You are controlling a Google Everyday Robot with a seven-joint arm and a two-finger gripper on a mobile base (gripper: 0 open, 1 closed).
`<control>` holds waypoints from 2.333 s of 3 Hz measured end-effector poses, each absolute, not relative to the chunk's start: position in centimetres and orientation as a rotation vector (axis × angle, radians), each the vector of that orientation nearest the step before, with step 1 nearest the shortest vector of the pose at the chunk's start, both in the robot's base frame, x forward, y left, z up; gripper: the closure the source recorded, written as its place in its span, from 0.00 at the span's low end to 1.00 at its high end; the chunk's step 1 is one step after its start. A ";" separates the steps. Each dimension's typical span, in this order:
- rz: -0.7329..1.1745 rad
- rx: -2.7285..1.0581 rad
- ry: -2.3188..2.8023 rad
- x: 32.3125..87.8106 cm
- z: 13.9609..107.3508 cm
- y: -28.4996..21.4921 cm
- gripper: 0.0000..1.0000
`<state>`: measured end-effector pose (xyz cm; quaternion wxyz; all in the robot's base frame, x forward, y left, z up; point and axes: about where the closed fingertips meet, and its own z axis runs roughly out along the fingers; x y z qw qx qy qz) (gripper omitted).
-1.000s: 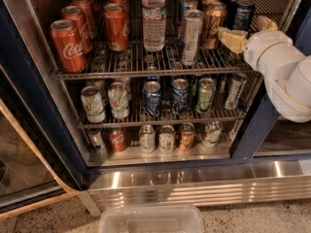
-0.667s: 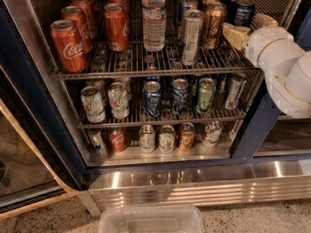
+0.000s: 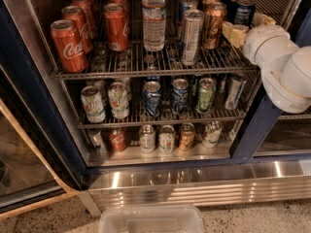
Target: Pick pepsi can from top shelf of fridge
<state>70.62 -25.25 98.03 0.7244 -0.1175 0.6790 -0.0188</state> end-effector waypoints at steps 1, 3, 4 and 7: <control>-0.058 -0.248 1.509 71.0 98.1 -25.2 0.41; -0.104 -0.220 1.532 71.3 98.2 -25.6 0.49; -0.125 -0.200 1.541 71.5 98.2 -25.8 0.53; -0.187 -0.142 1.564 71.9 97.7 -26.3 0.46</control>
Offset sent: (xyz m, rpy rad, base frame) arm 0.0077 -0.0061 0.0020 -0.0171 0.0275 -0.0690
